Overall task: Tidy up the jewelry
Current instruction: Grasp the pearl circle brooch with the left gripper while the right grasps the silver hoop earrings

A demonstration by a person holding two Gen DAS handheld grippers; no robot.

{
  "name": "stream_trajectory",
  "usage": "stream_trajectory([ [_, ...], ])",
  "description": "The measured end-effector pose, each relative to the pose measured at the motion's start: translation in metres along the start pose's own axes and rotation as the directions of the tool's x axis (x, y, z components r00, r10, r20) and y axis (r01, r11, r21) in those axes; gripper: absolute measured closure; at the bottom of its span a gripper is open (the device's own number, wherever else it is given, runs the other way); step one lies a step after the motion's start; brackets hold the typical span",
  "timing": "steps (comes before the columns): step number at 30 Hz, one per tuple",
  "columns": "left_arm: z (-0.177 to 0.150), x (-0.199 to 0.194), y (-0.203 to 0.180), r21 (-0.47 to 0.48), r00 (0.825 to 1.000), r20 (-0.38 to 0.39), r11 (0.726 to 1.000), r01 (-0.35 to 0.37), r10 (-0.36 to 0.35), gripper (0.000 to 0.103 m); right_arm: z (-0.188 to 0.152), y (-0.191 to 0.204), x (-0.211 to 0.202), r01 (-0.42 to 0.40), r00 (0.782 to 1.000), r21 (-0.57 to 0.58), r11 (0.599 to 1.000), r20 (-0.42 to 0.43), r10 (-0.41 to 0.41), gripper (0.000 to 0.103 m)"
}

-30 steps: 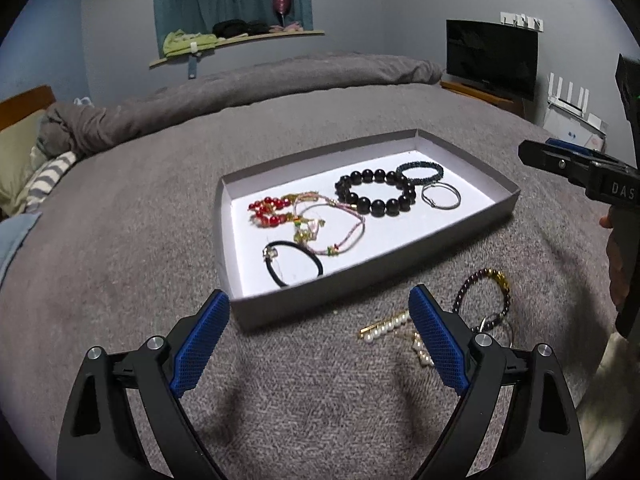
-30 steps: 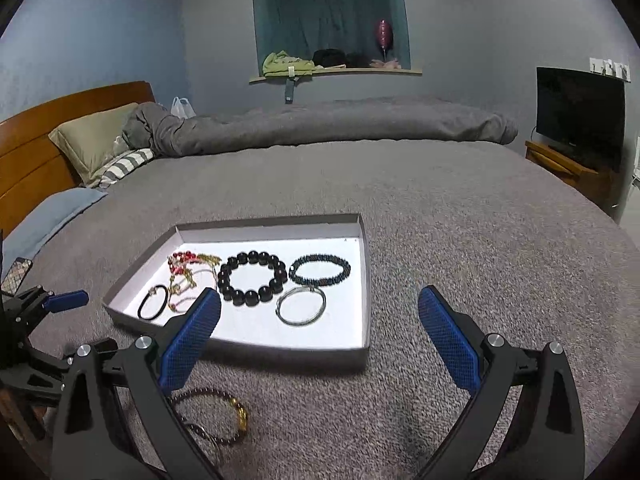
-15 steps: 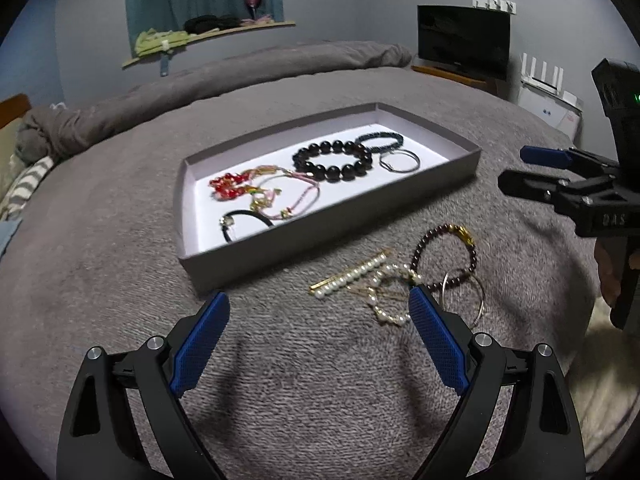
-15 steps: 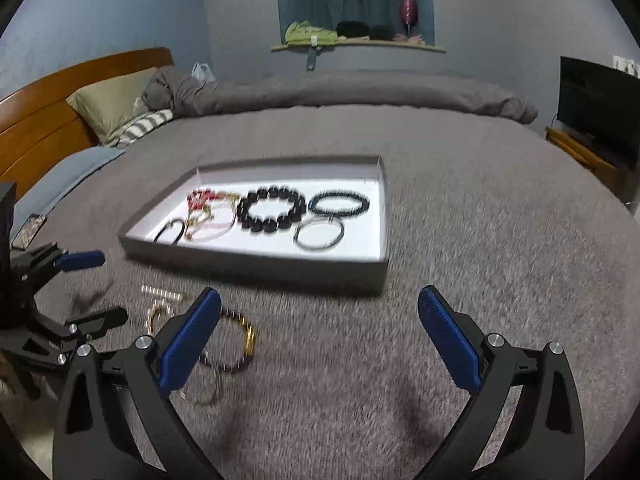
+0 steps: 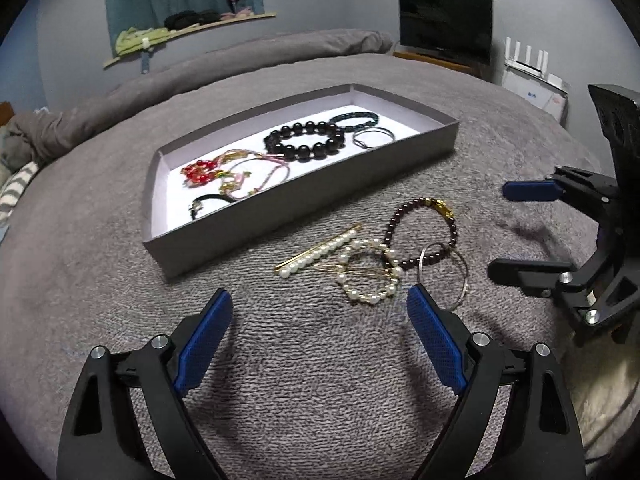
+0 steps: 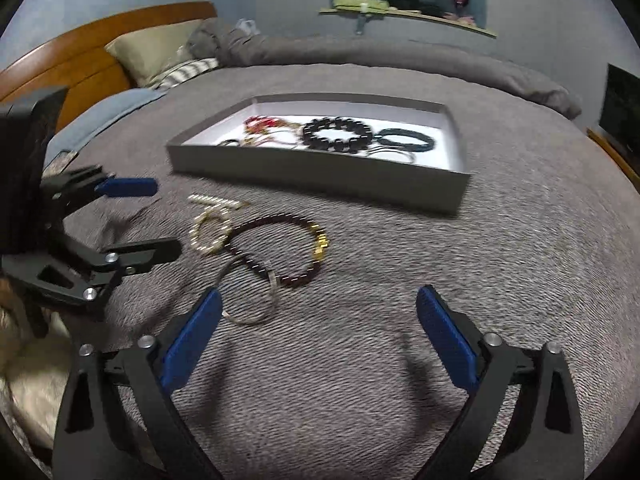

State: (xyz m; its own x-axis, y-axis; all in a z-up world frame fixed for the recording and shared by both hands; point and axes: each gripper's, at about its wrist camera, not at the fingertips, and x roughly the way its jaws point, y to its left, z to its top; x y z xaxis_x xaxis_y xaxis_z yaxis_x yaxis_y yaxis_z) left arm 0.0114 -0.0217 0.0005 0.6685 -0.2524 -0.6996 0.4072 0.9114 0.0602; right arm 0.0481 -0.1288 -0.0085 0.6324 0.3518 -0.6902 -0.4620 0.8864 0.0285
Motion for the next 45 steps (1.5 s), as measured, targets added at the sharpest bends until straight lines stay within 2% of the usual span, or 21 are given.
stream_trajectory([
  [3,0.000,0.001,-0.001,0.008,1.000,-0.005,1.000,-0.008,0.008,0.014,-0.003,0.004,0.005,-0.014,1.000,-0.017,1.000,-0.029,0.013,0.040],
  [4,0.000,0.001,-0.001,0.004,1.000,-0.004,1.000,-0.007,0.007,0.014,-0.004,0.005,0.007,-0.026,0.999,-0.016,1.000,-0.038,0.025,0.051],
  [5,0.000,0.001,0.000,-0.002,1.000,-0.004,1.000,-0.005,0.005,0.015,-0.004,0.005,0.007,-0.036,0.998,-0.014,0.999,-0.043,0.036,0.056],
  [7,0.001,0.001,0.001,-0.007,1.000,-0.006,1.000,-0.004,0.004,0.016,-0.004,0.007,0.008,-0.047,0.998,-0.017,0.999,-0.048,0.046,0.061],
  [10,0.000,0.002,0.000,-0.001,1.000,-0.011,1.000,-0.002,0.002,0.019,-0.003,0.011,0.009,-0.044,0.998,-0.026,0.999,-0.043,0.043,0.063],
  [15,0.000,0.003,-0.002,0.005,1.000,-0.013,1.000,0.011,-0.011,0.022,-0.004,0.019,0.019,-0.044,0.996,-0.054,0.998,-0.081,0.039,0.084],
  [16,0.000,0.003,-0.001,0.002,1.000,-0.015,1.000,0.014,-0.014,0.023,-0.005,0.019,0.020,-0.041,0.995,-0.049,0.998,-0.090,0.036,0.091],
  [18,0.000,0.004,0.000,-0.003,1.000,-0.018,1.000,0.020,-0.020,0.026,-0.004,0.016,0.017,-0.052,0.995,-0.033,0.998,-0.084,0.049,0.097],
  [22,0.000,0.004,-0.002,0.001,0.999,-0.013,0.999,0.045,-0.045,0.031,-0.003,0.009,0.009,-0.045,0.997,-0.012,0.999,-0.066,0.044,0.098],
  [26,0.000,0.005,-0.012,0.042,0.996,0.011,0.995,0.086,-0.086,0.040,-0.004,0.000,0.008,-0.012,0.996,-0.006,1.000,-0.083,0.012,0.098],
  [31,0.000,0.009,-0.023,0.100,0.996,0.042,0.992,0.073,-0.078,0.048,-0.005,-0.014,0.010,0.003,0.991,0.007,1.000,-0.131,-0.002,0.098],
  [34,0.002,0.011,-0.024,0.098,0.994,0.056,0.991,0.089,-0.095,0.049,-0.007,-0.016,0.011,-0.002,0.989,0.005,1.000,-0.145,0.003,0.098],
  [45,0.005,0.026,-0.029,0.117,0.998,0.040,0.992,0.043,-0.048,0.052,-0.010,-0.016,0.012,-0.003,0.988,0.001,1.000,-0.155,0.003,0.098],
])
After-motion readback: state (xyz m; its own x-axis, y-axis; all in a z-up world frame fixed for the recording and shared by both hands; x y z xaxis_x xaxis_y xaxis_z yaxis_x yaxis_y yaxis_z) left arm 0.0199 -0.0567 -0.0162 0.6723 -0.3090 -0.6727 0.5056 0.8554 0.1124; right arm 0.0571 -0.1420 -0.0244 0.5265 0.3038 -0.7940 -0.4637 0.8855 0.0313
